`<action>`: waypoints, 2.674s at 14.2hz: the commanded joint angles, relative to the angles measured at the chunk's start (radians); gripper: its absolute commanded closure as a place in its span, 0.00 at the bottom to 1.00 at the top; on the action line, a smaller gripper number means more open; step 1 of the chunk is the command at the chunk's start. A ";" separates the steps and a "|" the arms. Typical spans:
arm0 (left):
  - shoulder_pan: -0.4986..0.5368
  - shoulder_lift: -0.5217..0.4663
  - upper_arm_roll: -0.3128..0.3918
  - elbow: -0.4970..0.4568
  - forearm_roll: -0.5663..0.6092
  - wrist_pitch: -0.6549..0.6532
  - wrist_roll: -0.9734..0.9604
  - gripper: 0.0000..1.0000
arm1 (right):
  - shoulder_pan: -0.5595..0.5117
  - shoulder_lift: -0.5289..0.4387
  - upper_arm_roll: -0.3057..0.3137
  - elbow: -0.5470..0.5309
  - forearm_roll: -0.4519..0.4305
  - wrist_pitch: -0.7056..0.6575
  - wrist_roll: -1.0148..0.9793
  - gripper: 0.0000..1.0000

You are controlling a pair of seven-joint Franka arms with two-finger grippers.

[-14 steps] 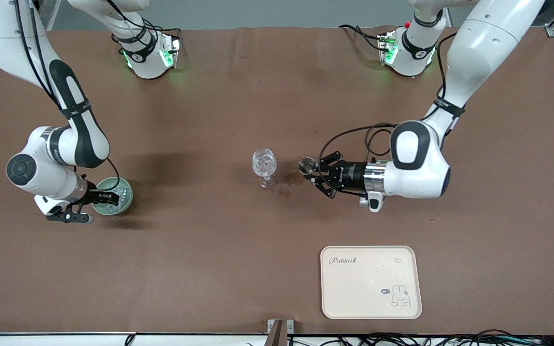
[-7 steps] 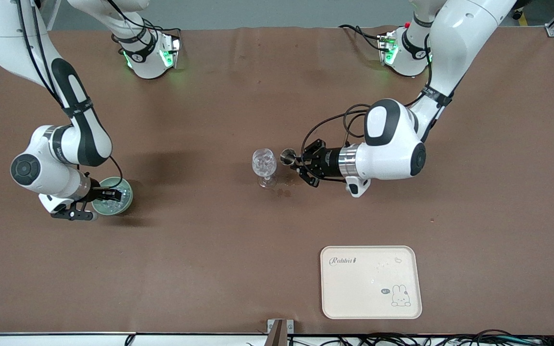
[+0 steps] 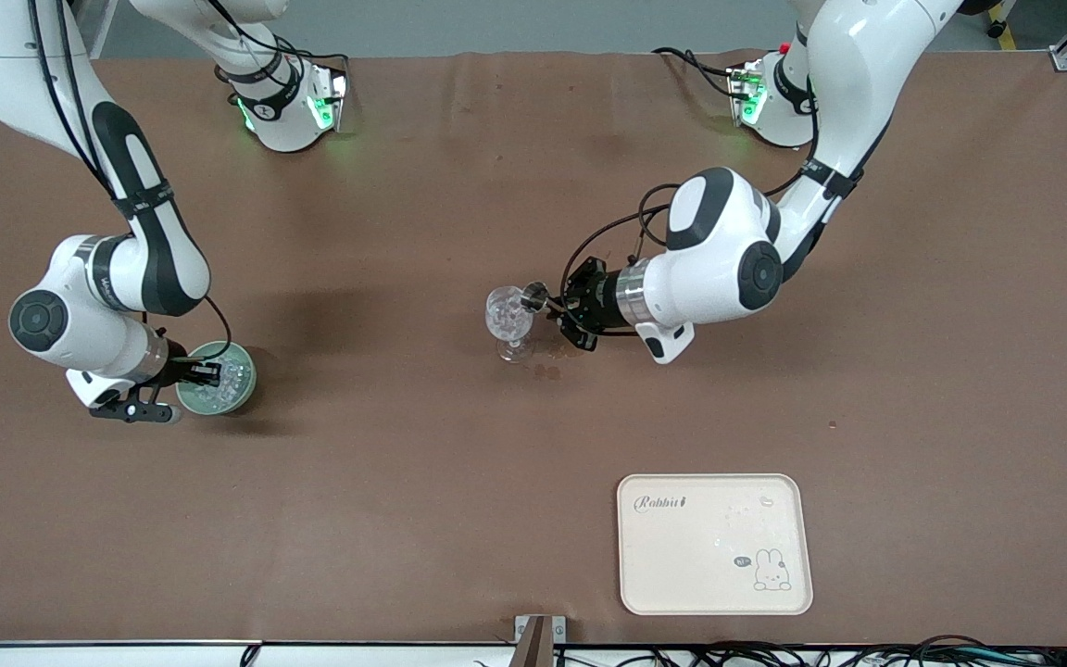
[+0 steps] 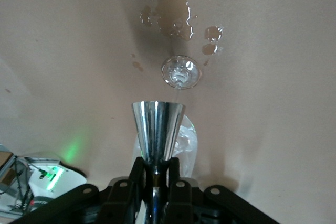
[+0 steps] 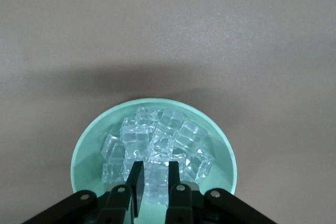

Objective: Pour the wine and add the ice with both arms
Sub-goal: 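Tilt the jigger into the glass while the right gripper lifts ice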

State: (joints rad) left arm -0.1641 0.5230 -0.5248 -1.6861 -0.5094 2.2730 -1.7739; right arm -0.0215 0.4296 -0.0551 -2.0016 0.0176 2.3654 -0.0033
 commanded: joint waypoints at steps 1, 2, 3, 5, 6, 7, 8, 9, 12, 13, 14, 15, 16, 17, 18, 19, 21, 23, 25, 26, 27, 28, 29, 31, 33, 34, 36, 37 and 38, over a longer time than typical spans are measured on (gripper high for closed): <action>-0.011 -0.017 0.006 0.002 0.051 0.005 -0.056 0.99 | -0.003 -0.023 0.003 -0.028 0.012 0.008 0.009 0.71; -0.031 -0.017 0.006 0.009 0.087 0.005 -0.093 0.99 | -0.005 -0.023 0.003 -0.028 0.012 0.008 0.009 0.70; -0.043 -0.012 0.006 0.022 0.122 0.005 -0.134 0.99 | -0.005 -0.023 0.003 -0.028 0.012 0.008 0.009 0.68; -0.052 -0.006 0.005 0.037 0.204 0.005 -0.206 0.99 | -0.005 -0.022 0.003 -0.028 0.012 0.008 0.009 0.66; -0.067 -0.006 0.006 0.037 0.231 0.005 -0.228 0.99 | -0.005 -0.022 0.003 -0.028 0.012 0.008 0.009 0.66; -0.080 -0.006 0.006 0.036 0.248 0.005 -0.242 0.99 | -0.005 -0.022 0.003 -0.028 0.012 0.008 0.009 0.66; -0.086 -0.006 0.008 0.036 0.268 0.005 -0.265 0.99 | -0.005 -0.020 0.003 -0.028 0.012 0.008 0.009 0.65; -0.086 -0.006 0.008 0.036 0.294 0.005 -0.285 0.99 | -0.005 -0.020 0.003 -0.028 0.012 0.009 0.009 0.64; -0.103 -0.006 0.006 0.037 0.360 0.005 -0.340 0.99 | -0.006 -0.012 0.003 -0.028 0.012 0.017 0.009 0.64; -0.103 -0.008 0.008 0.036 0.379 0.005 -0.355 0.99 | -0.006 -0.011 0.003 -0.029 0.012 0.018 0.009 0.64; -0.103 -0.008 0.006 0.037 0.396 0.005 -0.372 0.99 | -0.006 -0.009 0.003 -0.031 0.012 0.018 0.009 0.64; -0.106 -0.008 0.008 0.037 0.416 0.005 -0.387 0.99 | -0.006 -0.011 0.003 -0.034 0.012 0.018 0.009 0.65; -0.115 -0.008 0.008 0.037 0.433 0.005 -0.401 0.99 | -0.006 -0.009 0.003 -0.035 0.012 0.018 0.009 0.65; -0.117 -0.008 0.008 0.037 0.451 0.005 -0.415 0.99 | -0.006 -0.008 0.003 -0.037 0.012 0.018 0.009 0.65; -0.117 -0.009 0.008 0.037 0.474 0.005 -0.432 0.99 | -0.008 -0.003 0.003 -0.037 0.012 0.018 0.009 0.65; -0.117 -0.011 0.006 0.039 0.495 0.003 -0.447 0.99 | -0.008 0.000 0.003 -0.037 0.012 0.020 0.009 0.66; -0.132 -0.011 0.006 0.046 0.540 0.002 -0.479 0.99 | -0.008 0.001 0.003 -0.032 0.012 0.020 0.009 0.73; -0.138 -0.011 0.008 0.054 0.566 -0.006 -0.502 0.99 | -0.006 0.000 0.003 -0.031 0.013 0.015 0.009 0.89; -0.159 -0.014 0.009 0.054 0.603 -0.009 -0.516 0.99 | -0.005 -0.012 0.003 -0.031 0.013 0.003 0.009 0.96; -0.163 -0.014 0.009 0.052 0.621 -0.010 -0.527 0.99 | -0.003 -0.035 0.003 -0.031 0.013 -0.004 0.009 0.97; -0.163 -0.014 0.009 0.052 0.644 -0.010 -0.536 0.99 | -0.003 -0.067 0.003 -0.025 0.013 -0.036 0.008 0.97; -0.163 -0.012 0.008 0.052 0.655 -0.010 -0.536 0.99 | -0.002 -0.104 0.003 -0.008 0.012 -0.091 0.009 0.97; -0.163 -0.012 0.008 0.054 0.655 -0.009 -0.536 0.99 | 0.000 -0.138 0.003 0.009 0.012 -0.136 0.008 0.96; -0.160 -0.008 0.008 0.068 0.649 -0.010 -0.536 0.99 | 0.000 -0.199 0.003 0.059 0.009 -0.230 0.006 0.96; -0.161 0.005 0.008 0.074 0.646 -0.010 -0.538 0.99 | -0.003 -0.242 0.001 0.140 0.002 -0.367 0.005 0.96; -0.163 0.005 0.008 0.075 0.643 -0.010 -0.538 0.99 | -0.003 -0.259 0.001 0.193 0.001 -0.447 0.008 0.96; -0.161 0.008 0.008 0.075 0.644 -0.010 -0.538 0.99 | -0.002 -0.297 0.003 0.259 0.001 -0.547 0.031 0.96; -0.161 0.008 0.008 0.075 0.643 -0.010 -0.538 0.99 | 0.002 -0.320 0.004 0.276 0.001 -0.573 0.043 0.96; -0.161 0.008 0.006 0.074 0.643 -0.010 -0.538 0.99 | 0.002 -0.343 0.008 0.282 0.001 -0.595 0.046 0.96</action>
State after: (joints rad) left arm -0.3180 0.5267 -0.5188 -1.6299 0.1245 2.2747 -2.2920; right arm -0.0215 0.1258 -0.0545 -1.7362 0.0175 1.8130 0.0133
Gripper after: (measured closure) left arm 0.789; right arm 0.775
